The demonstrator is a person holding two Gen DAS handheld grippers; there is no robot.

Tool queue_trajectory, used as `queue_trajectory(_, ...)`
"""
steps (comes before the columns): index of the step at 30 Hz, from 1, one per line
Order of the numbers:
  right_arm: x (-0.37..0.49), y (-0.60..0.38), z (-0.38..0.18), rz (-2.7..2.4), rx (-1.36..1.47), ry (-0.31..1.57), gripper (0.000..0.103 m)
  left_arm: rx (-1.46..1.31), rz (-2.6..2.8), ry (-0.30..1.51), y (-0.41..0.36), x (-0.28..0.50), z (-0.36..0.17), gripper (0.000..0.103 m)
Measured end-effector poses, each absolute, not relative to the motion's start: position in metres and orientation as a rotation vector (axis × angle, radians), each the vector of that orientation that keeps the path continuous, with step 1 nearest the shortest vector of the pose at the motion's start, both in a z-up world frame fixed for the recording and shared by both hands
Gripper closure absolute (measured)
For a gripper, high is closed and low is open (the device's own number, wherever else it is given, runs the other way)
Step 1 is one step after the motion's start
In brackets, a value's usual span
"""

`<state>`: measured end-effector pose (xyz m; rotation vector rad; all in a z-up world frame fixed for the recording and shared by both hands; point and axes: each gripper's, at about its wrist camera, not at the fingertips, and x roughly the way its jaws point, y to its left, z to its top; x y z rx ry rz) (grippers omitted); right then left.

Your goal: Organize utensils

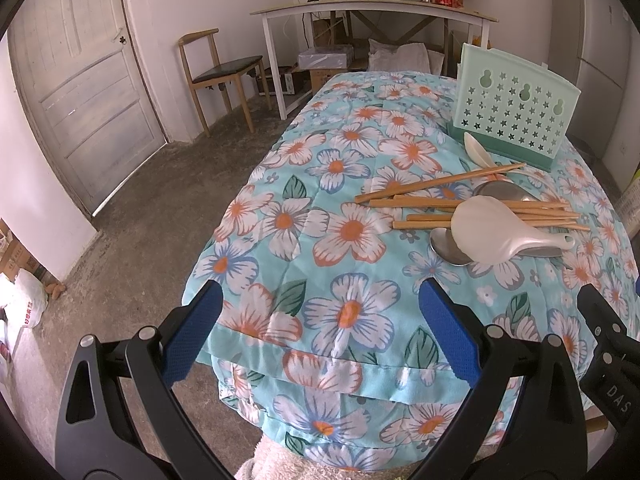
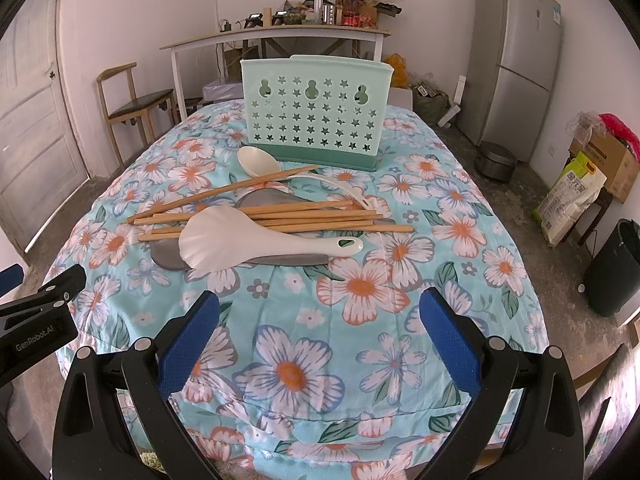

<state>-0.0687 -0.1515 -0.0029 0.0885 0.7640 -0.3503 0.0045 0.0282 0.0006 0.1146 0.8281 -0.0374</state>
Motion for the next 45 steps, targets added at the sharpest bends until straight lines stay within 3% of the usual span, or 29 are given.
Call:
queue_trajectory(27,-0.051,-0.185,-0.013,-0.249,0.077,0.63,0.005,0.086,-0.241,0.791,0.009,0.038,-0.018,0.008)
queue_trajectory(28,-0.05,-0.185,-0.015,-0.237,0.08,0.634,0.005,0.083,-0.265,0.787,0.007,0.038,-0.019,0.011)
queue_trajectory(32,-0.045,-0.186,-0.022,-0.185,0.099,0.652,0.006,0.031,-0.422,0.826,-0.002,0.045,-0.027,0.043)
queue_trajectory(37,-0.035,-0.19,-0.033,-0.142,0.123,0.692,0.006,-0.093,-0.519,0.911,-0.005,0.059,-0.042,0.066)
queue_trajectory(45,-0.031,-0.191,-0.039,-0.115,0.124,0.686,0.006,-0.275,-0.546,0.977,0.003,0.08,-0.064,0.083)
